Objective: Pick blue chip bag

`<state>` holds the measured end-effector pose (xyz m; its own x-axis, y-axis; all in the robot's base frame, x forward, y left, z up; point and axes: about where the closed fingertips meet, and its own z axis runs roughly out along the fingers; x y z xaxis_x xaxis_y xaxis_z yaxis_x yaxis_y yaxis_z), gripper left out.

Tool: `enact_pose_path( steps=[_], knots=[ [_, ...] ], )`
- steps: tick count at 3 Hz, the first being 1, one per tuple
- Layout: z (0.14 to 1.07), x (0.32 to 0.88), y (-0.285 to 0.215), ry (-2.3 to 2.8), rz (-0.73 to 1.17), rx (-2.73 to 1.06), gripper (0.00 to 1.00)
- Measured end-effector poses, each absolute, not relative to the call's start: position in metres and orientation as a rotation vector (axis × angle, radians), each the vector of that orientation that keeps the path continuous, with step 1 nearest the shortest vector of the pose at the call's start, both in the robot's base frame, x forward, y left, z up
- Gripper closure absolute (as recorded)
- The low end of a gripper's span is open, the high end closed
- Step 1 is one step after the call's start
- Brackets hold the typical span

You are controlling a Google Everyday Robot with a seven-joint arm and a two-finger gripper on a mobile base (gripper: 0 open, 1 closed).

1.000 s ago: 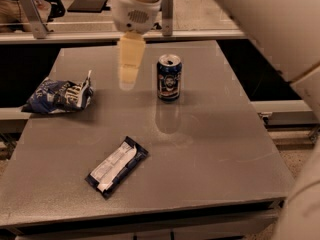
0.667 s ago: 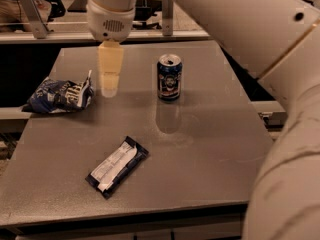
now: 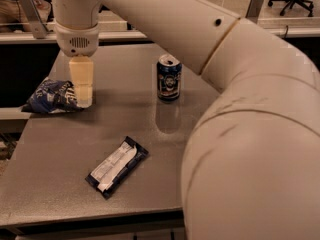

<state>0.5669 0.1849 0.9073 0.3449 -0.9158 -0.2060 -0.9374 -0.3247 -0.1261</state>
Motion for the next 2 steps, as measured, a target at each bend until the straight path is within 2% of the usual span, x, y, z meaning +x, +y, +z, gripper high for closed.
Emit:
enact_pose_path(
  steps=[2],
  knots=[
    [0.878, 0.574, 0.224, 1.757, 0.126, -2.427, 0.00]
  ],
)
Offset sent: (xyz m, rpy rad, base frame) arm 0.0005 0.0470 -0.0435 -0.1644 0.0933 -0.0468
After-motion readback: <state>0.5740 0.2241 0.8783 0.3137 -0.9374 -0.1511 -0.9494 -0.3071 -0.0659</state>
